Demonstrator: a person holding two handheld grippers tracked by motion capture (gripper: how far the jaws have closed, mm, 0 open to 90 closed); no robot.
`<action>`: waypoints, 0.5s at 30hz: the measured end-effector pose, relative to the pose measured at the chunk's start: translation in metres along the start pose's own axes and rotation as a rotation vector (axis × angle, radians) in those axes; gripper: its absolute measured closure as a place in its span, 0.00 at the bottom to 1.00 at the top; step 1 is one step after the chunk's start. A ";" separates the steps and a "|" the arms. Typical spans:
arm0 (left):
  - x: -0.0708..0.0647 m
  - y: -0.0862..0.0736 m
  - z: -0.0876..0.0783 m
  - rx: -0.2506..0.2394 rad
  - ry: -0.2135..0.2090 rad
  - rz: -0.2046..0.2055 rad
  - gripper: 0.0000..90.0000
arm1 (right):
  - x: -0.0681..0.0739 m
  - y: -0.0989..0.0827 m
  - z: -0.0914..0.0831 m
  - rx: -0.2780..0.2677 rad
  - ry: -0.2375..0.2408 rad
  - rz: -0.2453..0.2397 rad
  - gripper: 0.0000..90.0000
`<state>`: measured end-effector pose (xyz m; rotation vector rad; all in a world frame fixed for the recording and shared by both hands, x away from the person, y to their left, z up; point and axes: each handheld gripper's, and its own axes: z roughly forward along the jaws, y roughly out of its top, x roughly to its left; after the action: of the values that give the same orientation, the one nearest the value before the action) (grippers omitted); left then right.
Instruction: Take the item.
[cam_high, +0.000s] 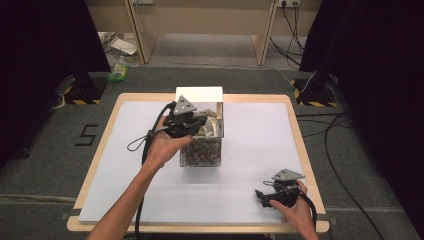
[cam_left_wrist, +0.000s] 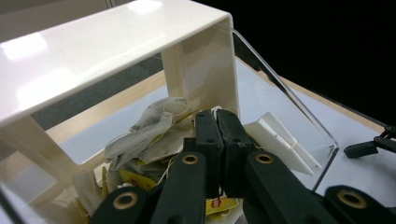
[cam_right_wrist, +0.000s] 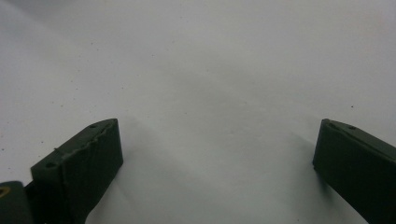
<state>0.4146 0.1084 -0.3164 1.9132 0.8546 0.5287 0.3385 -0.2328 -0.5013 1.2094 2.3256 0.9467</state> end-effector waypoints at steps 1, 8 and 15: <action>0.002 0.001 -0.004 -0.012 0.001 -0.001 0.98 | 0.000 0.000 0.000 0.000 0.000 0.000 0.02; 0.008 0.006 -0.019 -0.048 -0.004 -0.008 0.98 | 0.000 0.000 0.000 0.000 0.000 0.000 0.02; 0.012 0.012 -0.037 -0.073 -0.007 -0.006 0.98 | 0.000 0.000 0.000 0.000 0.000 0.000 0.02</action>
<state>0.4023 0.1353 -0.2887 1.8443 0.8259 0.5420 0.3386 -0.2327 -0.5014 1.2092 2.3263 0.9464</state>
